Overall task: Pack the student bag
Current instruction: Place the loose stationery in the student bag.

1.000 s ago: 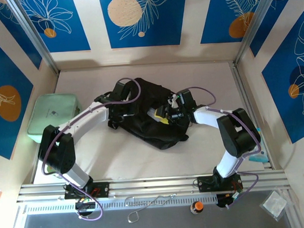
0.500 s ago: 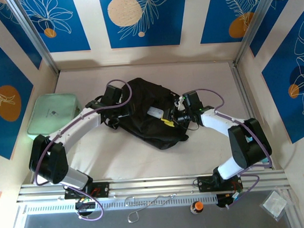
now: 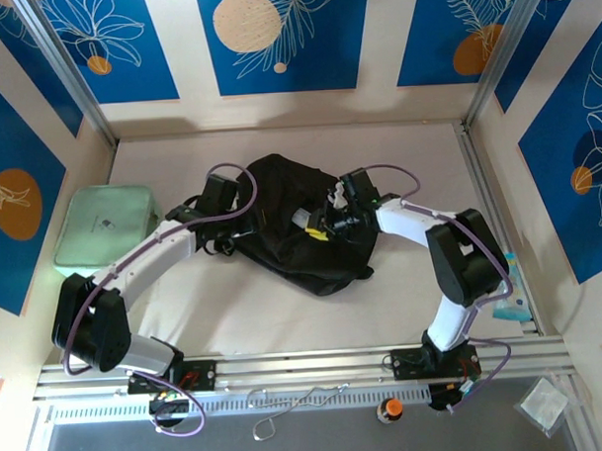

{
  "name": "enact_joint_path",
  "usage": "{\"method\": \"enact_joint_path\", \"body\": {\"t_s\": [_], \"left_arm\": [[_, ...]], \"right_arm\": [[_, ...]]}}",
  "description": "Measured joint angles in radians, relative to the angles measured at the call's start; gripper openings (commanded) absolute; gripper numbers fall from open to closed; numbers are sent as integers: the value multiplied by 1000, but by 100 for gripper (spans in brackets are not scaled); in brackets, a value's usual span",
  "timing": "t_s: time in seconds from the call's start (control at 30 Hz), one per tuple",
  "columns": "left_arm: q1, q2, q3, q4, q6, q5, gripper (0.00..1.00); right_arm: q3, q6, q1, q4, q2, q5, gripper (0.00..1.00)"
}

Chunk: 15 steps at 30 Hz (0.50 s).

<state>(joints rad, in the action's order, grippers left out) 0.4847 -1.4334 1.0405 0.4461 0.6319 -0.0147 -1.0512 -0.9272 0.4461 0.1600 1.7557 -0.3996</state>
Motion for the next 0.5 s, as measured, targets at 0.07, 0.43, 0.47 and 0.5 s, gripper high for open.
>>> {"method": "enact_joint_path", "body": {"t_s": [0.07,0.43,0.47,0.5], "left_arm": [[-1,0,-9,-5,7,7,69],[-9,6,-66,-56,50,58,69],[-9,6,-73,-66,56,67,68],[-9,6,-79,-73,65,73,68]], "right_arm": [[-15,1,3,13,14,5,25],[88,37,-1,32,-192,62,39],[84,37,0,32,-195,68,39],[77,37,3,37,-193,78,39]]}}
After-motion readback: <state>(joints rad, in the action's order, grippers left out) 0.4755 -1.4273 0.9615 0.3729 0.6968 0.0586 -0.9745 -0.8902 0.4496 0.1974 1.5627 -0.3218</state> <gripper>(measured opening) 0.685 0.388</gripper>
